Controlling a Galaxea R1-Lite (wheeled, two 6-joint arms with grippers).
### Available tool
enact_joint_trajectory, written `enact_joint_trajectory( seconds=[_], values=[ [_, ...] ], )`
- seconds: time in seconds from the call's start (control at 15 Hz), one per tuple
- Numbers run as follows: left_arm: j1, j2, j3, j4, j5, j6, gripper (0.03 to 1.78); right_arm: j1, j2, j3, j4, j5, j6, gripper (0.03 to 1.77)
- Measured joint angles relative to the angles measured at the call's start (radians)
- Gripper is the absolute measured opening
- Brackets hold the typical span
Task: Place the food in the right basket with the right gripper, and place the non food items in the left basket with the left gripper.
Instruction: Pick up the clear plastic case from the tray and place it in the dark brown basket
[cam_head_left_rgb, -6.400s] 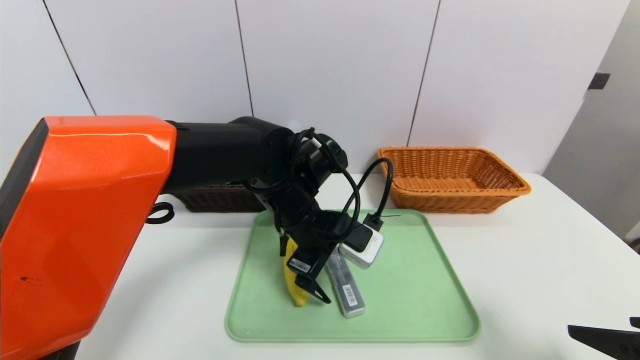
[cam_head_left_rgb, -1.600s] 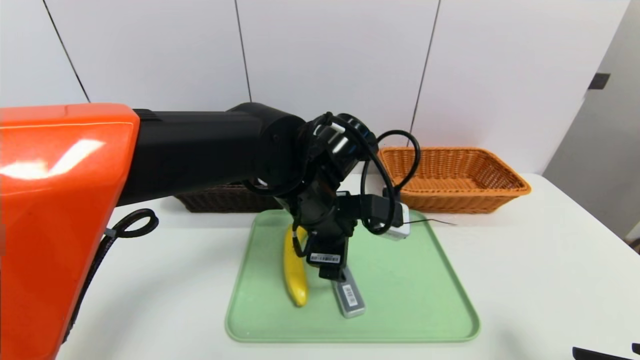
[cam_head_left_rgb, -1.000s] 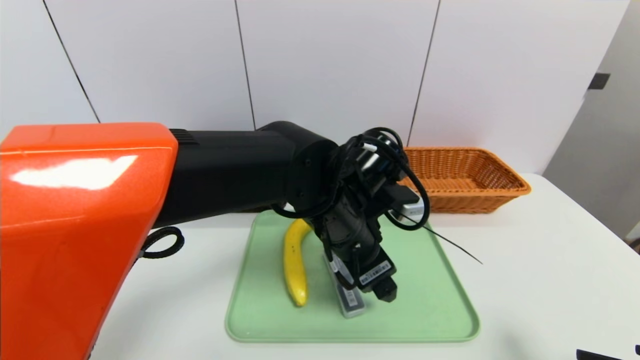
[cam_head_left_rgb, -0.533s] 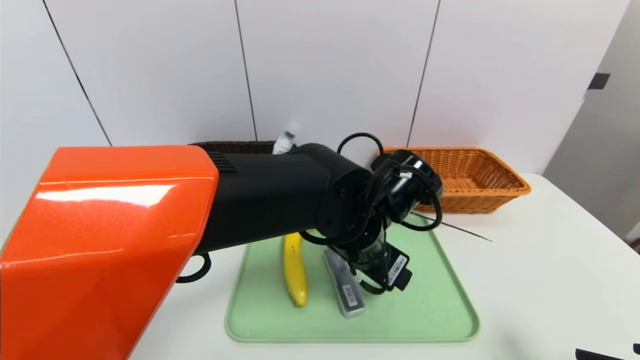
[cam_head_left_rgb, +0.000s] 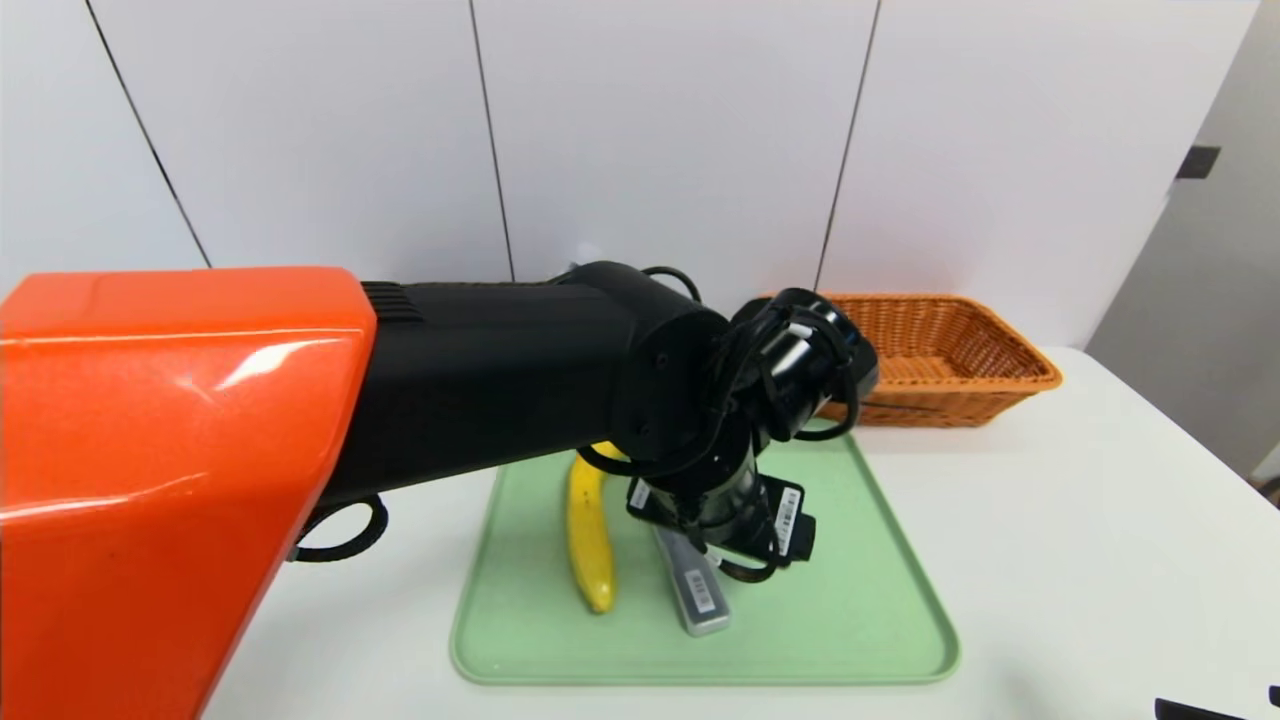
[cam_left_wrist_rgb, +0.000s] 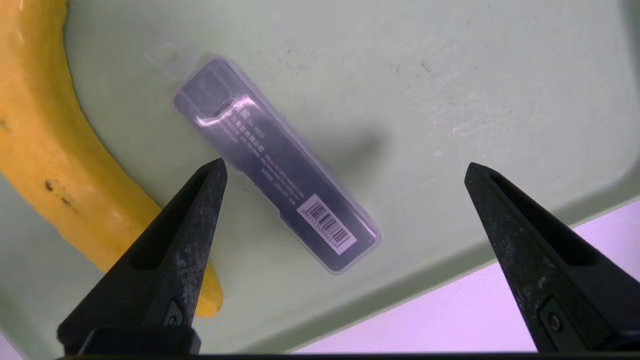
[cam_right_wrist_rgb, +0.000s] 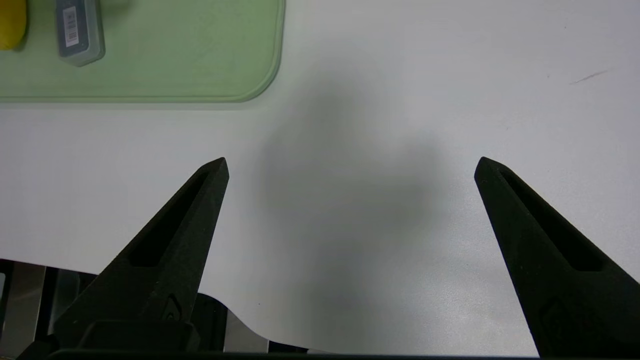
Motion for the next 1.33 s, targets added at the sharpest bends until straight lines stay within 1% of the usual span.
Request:
enact_joint_trajectory(
  seconds=[0.33, 0.73, 1.0, 1.33],
  values=[
    [0.016, -0.003, 0.0, 0.03, -0.009, -0.094, 1.69, 0.002, -0.002, 0.0, -0.001, 0.007, -0.001, 1.7],
    [0.039, 0.04, 0.0, 0.03, -0.02, -0.128, 1.69, 0.002, 0.0, 0.0, -0.003, 0.008, -0.002, 1.7],
    [0.052, 0.055, 0.001, 0.031, -0.06, -0.133, 1.69, 0.002, 0.0, 0.0, 0.0, 0.008, -0.003, 1.7],
    [0.066, 0.07, 0.001, 0.031, -0.063, -0.134, 1.69, 0.004, 0.0, 0.001, -0.001, 0.009, -0.004, 1.7]
  ],
)
